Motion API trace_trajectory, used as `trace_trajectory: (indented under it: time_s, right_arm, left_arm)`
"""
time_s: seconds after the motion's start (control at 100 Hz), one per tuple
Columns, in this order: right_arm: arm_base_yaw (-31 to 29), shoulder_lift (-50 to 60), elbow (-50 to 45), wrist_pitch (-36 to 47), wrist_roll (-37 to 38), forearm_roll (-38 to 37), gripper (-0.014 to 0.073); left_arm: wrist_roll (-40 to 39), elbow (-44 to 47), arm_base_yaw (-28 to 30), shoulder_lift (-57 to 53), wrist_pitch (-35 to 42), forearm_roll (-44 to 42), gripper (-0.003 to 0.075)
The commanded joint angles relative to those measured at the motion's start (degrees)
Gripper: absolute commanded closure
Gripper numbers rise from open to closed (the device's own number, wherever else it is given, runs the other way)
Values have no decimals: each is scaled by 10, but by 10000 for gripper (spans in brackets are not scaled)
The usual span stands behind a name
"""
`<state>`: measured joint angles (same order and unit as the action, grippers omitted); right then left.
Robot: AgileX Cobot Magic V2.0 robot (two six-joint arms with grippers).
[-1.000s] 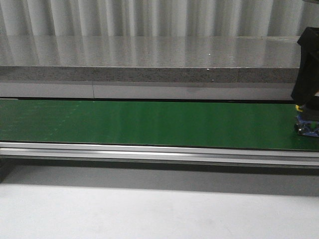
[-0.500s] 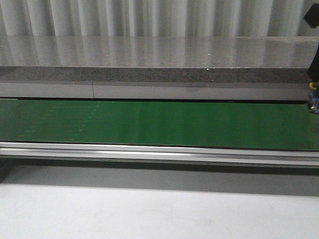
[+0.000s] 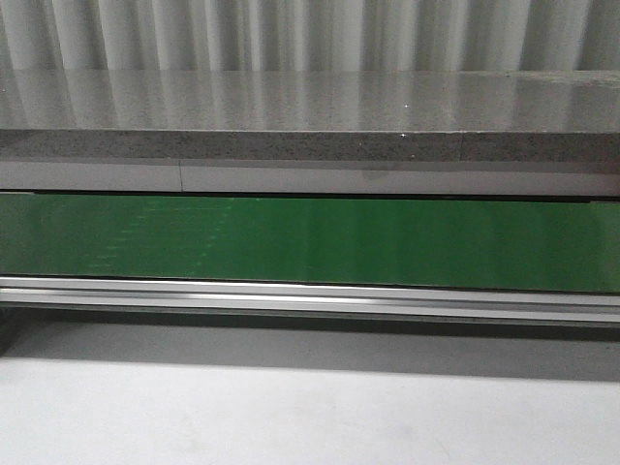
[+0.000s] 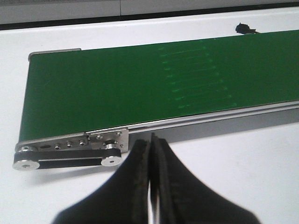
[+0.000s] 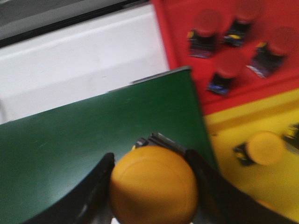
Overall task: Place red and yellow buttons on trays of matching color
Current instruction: 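Carry the yellow button into the yellow tray and open the right gripper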
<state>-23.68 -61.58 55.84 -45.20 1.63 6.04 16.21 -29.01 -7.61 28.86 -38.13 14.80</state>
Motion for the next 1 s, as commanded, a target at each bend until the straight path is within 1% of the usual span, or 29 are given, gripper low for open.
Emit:
trace_trajectory:
  time_s: [0.0,0.06,0.07,0.18,0.31,0.39,0.52,0.66,0.75,0.88,0.99]
  right_arm:
    - [-43,18,13,5,59,-68,481]
    - [-69,18,13,-9,114,-120,481]
    - [-69,18,13,-10,114,-126,481]
    - [-101,18,13,-25,205,-213,481]
    - [-121,18,0,-31,282,-268,481]
    - [-131,17,-28,-12,316,-288,481]
    - [-148,5,-77,31,351,-289,481]
    - [-161,-39,-105,112,370,-286,481]
    - [-169,-71,-106,134,381,-277,481]
    - [-171,-118,-106,165,381,-239,481]
    - [-171,-148,-106,177,381,-234,481]
  left_arm:
    - [1,-15,-5,2,36,14,741]
    - [1,-15,-5,2,36,14,741]
    - [1,-15,-5,2,36,14,741]
    - [1,-15,-5,2,36,14,741]
    - [1,-15,-5,2,36,14,741]
    - [1,-15,-5,2,36,14,741]
    - [1,-15,-5,2,36,14,741]
    - [1,-15,-5,2,36,14,741]
    - [1,-15,-5,2,36,14,741]
    - [1,-15,-5,2,36,14,741]
    - [1,-15,-5,2,36,14,741]
